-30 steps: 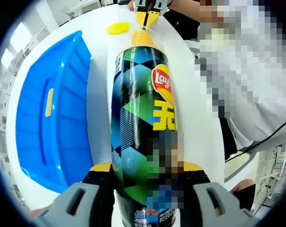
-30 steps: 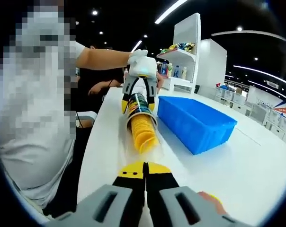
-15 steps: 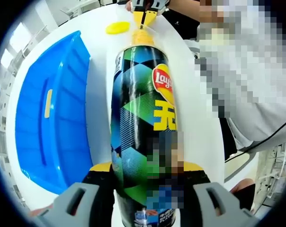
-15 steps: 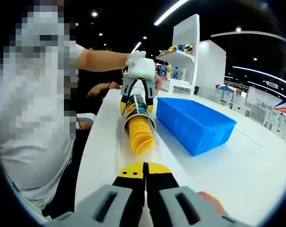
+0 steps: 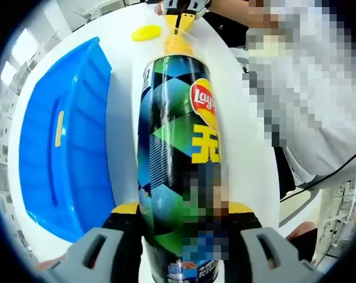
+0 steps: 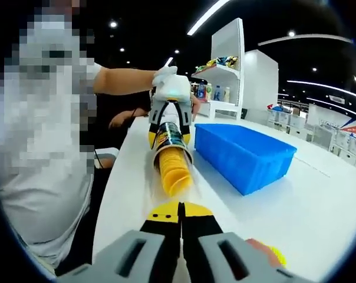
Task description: Open the lid of the chip container on the table, take out the chips, place them into the box in front of the container, and close the lid
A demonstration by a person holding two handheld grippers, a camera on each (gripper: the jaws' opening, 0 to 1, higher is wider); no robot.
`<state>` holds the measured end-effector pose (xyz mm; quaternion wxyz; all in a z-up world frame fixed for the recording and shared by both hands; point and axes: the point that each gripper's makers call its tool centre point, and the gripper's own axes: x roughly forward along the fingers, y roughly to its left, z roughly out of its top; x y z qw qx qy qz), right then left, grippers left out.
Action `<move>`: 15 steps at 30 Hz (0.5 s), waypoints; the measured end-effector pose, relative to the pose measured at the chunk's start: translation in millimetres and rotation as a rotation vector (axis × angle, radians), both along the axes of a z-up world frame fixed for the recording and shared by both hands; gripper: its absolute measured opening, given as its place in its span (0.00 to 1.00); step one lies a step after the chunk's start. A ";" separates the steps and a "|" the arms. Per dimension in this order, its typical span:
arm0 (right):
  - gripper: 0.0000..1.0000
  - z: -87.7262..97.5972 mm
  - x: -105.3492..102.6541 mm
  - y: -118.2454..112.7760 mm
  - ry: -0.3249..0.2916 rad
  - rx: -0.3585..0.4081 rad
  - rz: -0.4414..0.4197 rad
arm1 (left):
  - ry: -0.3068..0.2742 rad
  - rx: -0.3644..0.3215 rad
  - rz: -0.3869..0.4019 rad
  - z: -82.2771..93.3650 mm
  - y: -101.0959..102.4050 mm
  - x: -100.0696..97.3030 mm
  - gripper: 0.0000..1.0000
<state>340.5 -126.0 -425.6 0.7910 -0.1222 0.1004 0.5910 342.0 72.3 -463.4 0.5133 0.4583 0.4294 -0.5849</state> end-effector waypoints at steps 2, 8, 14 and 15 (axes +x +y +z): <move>0.01 -0.1 -0.3 2.7 0.003 0.009 0.000 | 0.000 0.000 0.001 -0.1 -0.1 -0.1 0.53; 0.01 -0.7 2.3 9.1 0.013 0.029 0.002 | 0.003 0.006 0.003 -0.4 0.6 0.2 0.53; 0.01 -0.5 3.5 18.1 0.021 0.036 0.010 | 0.001 0.001 0.003 -0.5 -0.4 -0.9 0.53; 0.01 -0.4 3.1 20.9 0.021 0.037 0.014 | 0.001 0.000 0.004 -0.6 -0.6 -0.8 0.53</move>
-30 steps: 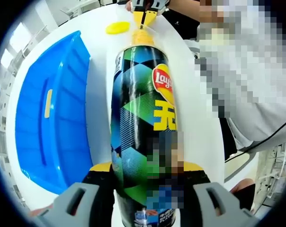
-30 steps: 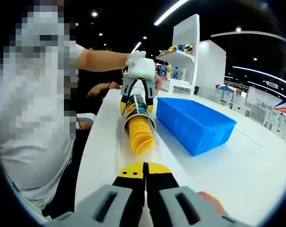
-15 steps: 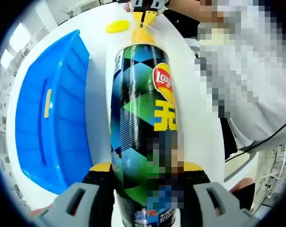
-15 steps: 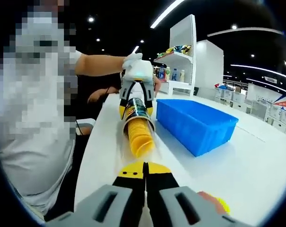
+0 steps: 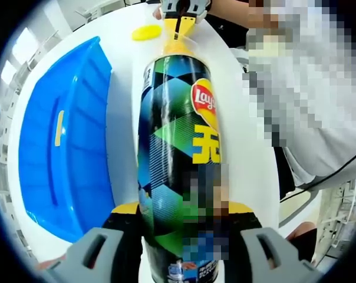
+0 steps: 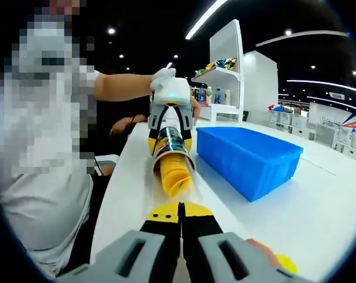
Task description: Open the lid of the chip container on the table, take out the chips, place them into the box in front of the container, and close the lid
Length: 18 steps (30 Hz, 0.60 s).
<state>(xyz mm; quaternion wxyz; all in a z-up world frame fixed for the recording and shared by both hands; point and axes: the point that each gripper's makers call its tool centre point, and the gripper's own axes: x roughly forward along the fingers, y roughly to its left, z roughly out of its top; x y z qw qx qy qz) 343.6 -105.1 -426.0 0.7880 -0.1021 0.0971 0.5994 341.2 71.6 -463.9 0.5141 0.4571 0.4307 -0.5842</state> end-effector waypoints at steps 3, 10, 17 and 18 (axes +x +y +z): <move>0.01 0.7 -1.1 6.8 0.003 0.004 0.008 | 0.000 -0.003 0.000 -0.3 -0.3 0.0 0.53; 0.01 3.9 -1.8 19.2 0.003 0.016 0.031 | -0.006 -0.008 0.001 -0.6 -2.3 -1.3 0.53; 0.01 5.6 -1.7 34.8 0.012 0.029 0.057 | -0.005 -0.017 0.002 -1.1 -4.8 -0.9 0.53; 0.01 5.7 -1.7 35.7 0.014 0.032 0.059 | -0.004 -0.019 0.003 -1.3 -4.8 -0.8 0.53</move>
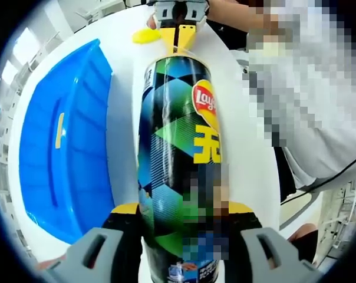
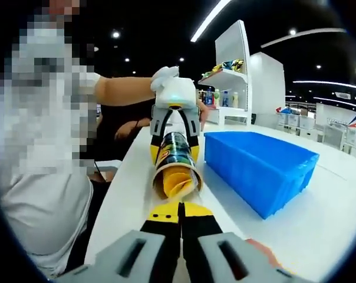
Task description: Open the lid of the chip container on the table, take out the chips, place them into the box in front of the container, and close the lid
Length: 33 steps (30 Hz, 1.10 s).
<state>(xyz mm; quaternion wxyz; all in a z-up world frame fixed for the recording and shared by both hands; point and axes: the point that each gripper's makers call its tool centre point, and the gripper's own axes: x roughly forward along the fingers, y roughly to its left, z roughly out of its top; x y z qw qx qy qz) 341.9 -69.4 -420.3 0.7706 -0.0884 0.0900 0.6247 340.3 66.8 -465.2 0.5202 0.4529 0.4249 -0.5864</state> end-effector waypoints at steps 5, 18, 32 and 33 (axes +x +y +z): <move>0.01 1.2 1.8 6.4 0.022 0.023 0.001 | 0.002 -0.007 0.003 -0.6 -1.4 -1.7 0.53; 0.01 2.7 -2.2 28.0 0.045 0.048 0.020 | -0.005 -0.001 0.006 -0.8 -1.0 -1.7 0.53; 0.01 -3.5 -4.9 44.0 0.066 0.021 0.039 | -0.006 -0.026 0.006 -0.8 -4.3 -2.9 0.54; 0.01 -2.7 -4.2 42.6 0.069 0.031 0.035 | -0.007 -0.024 0.006 -0.6 -3.9 -2.4 0.54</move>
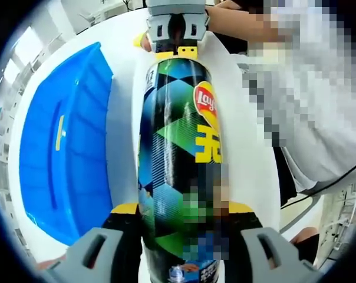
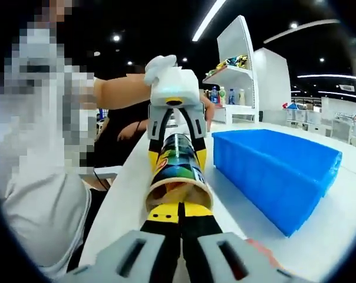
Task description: Open the lid of the chip container on the table, take out the chips, place them into the box in front of the container, and close the lid
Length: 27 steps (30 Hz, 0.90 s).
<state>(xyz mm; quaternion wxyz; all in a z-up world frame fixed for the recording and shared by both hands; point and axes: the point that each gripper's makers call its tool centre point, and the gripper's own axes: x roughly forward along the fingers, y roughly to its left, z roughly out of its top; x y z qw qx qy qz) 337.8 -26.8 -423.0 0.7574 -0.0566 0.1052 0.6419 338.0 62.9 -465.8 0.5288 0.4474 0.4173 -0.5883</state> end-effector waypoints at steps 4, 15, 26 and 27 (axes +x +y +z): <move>0.01 1.0 -0.7 0.0 -0.003 0.004 -0.002 | 0.006 0.000 -0.002 0.4 -0.1 -0.8 0.54; 0.01 2.1 3.9 -11.1 0.020 0.015 -0.023 | 0.001 0.013 -0.009 0.5 1.1 -0.4 0.54; 0.02 4.3 8.0 -44.1 0.029 0.030 -0.082 | 0.000 0.011 -0.028 0.9 0.6 -0.9 0.54; 0.02 3.2 8.4 -47.6 0.030 0.029 -0.085 | -0.010 0.012 -0.042 0.8 1.0 0.4 0.54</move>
